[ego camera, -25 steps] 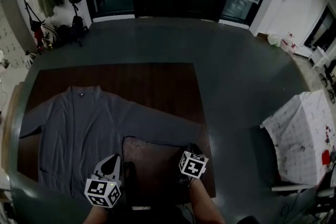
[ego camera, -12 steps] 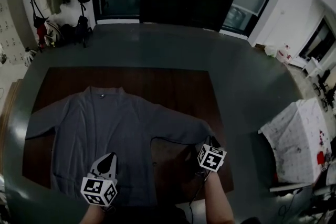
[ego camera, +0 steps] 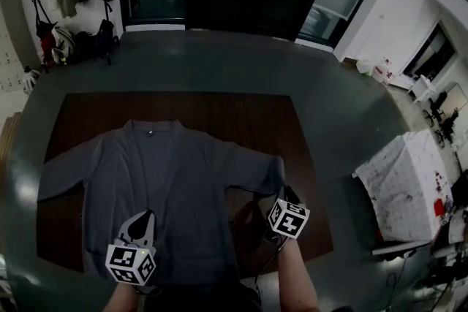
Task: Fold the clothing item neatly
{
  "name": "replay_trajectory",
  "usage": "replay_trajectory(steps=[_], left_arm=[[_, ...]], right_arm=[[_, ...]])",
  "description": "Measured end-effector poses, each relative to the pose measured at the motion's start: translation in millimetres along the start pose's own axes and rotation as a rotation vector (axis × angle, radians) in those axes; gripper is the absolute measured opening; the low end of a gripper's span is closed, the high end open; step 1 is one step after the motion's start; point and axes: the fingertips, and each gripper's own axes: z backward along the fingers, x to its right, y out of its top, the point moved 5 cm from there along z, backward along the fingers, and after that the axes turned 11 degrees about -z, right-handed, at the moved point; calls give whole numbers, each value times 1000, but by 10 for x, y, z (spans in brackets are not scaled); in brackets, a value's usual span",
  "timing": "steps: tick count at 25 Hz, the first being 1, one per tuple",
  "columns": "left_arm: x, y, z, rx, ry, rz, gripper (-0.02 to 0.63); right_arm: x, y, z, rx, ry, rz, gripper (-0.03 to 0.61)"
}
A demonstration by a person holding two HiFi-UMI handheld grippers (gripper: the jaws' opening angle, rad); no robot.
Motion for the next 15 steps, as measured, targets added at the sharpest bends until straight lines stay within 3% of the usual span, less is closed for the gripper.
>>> replay_trajectory(steps=[7,15], left_arm=[[64,86,16,22,49,-17,8],[176,106,5,15,144,-27,8]], right_arm=[[86,-42,22,-6,43,-49,38],[124,143,-106,23,165,-104,36]])
